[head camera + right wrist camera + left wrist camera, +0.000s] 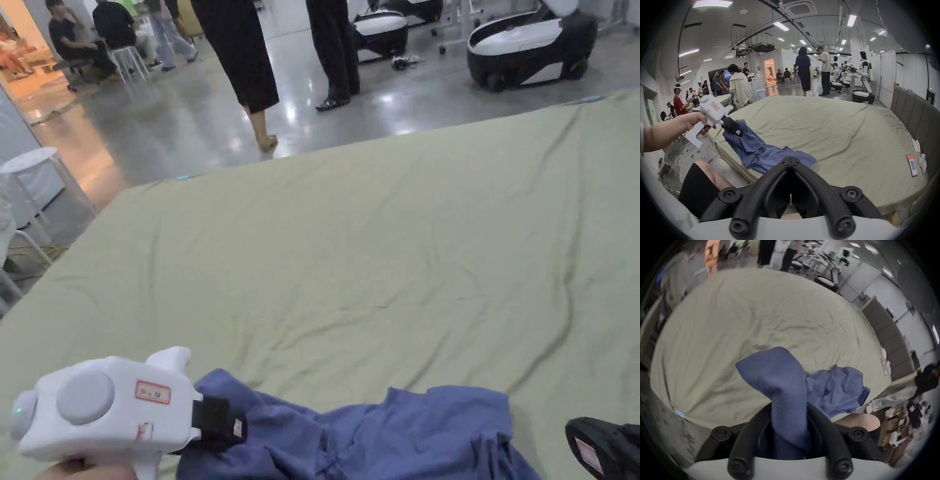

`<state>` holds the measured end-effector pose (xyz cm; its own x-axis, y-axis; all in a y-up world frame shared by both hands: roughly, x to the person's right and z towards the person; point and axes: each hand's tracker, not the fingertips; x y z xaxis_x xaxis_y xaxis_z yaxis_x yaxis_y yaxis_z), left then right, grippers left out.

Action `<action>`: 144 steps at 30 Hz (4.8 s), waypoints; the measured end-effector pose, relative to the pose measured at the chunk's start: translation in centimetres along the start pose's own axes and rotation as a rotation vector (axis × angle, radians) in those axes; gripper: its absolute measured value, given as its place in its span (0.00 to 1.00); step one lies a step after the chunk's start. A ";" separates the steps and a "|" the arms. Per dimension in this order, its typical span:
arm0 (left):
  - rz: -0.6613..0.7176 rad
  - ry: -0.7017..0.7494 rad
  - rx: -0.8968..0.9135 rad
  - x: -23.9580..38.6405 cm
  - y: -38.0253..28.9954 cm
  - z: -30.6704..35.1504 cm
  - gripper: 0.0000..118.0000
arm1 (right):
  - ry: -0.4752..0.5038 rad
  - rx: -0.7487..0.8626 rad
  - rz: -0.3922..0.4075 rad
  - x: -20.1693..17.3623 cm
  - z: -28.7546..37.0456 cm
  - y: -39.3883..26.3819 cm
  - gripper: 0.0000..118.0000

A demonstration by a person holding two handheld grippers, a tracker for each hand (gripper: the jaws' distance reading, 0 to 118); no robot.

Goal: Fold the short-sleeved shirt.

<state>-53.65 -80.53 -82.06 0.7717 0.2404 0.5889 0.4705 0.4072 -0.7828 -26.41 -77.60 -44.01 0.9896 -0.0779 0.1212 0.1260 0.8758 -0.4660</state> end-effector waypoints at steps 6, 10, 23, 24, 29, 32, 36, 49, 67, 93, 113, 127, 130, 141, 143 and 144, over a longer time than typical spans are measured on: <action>-0.075 0.001 -0.029 10.5 1.0 -3.7 0.10 | 0.007 0.034 0.006 1.2 2.5 0.5 0.00; -0.106 -0.024 -0.114 16.1 0.3 -9.5 0.10 | -0.015 0.050 0.022 1.8 4.6 0.4 0.00; -0.230 -0.300 0.049 21.0 -1.3 -4.3 0.74 | -0.150 0.052 -0.042 4.4 9.2 -2.1 0.00; -0.226 -0.284 0.069 20.3 -1.4 -3.7 0.70 | -0.152 0.053 -0.043 4.3 9.3 -2.1 0.00; -0.233 -0.050 -0.068 19.8 -2.2 -10.0 0.00 | -0.163 0.038 -0.041 4.2 9.2 -2.2 0.00; -0.204 -0.143 -0.152 21.9 -3.2 -14.7 0.00 | -0.165 0.027 -0.039 3.7 9.3 -2.2 0.00; -0.217 -0.117 -0.130 23.9 -3.9 -18.6 0.00 | -0.179 0.008 -0.032 3.1 9.3 -2.4 0.00; -0.130 -0.466 0.087 16.2 -3.1 -6.5 0.00 | -0.023 -0.079 -0.093 2.3 1.4 -0.2 0.00; 0.313 -0.930 -0.007 -4.3 -5.4 -9.0 0.63 | 0.240 -0.567 -0.610 12.7 -24.3 -6.5 0.00; 0.067 -0.840 -0.149 2.4 -1.5 -18.2 0.16 | 0.325 -0.424 -0.564 11.4 -21.1 -4.6 0.00; -0.126 0.142 -0.248 -27.9 8.0 1.3 0.16 | 0.397 -0.284 -0.425 4.1 -13.2 0.2 0.00; 0.039 0.525 -0.316 -39.8 5.7 1.2 0.41 | 0.383 -0.296 -0.400 1.8 -13.7 1.7 0.00; 0.103 0.584 -0.134 -40.1 5.5 2.9 0.94 | 0.388 -0.298 -0.375 1.1 -14.0 2.2 0.00; 0.060 0.585 0.756 -23.9 0.9 15.8 0.78 | 0.232 -0.201 -0.196 -0.2 -14.4 5.0 0.00; 0.026 0.576 0.848 -18.7 -0.6 16.6 0.37 | 0.177 -0.155 -0.163 -0.5 -13.8 5.5 0.00; -0.004 0.560 0.961 -15.8 -1.8 16.7 0.12 | 0.159 -0.133 -0.148 -0.7 -13.4 5.7 0.00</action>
<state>-73.80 -70.37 -86.63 0.9691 -0.0956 0.2274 0.1332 0.9787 -0.1563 -25.41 -78.93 -58.53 0.9568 -0.2839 0.0624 0.2683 0.7798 -0.5657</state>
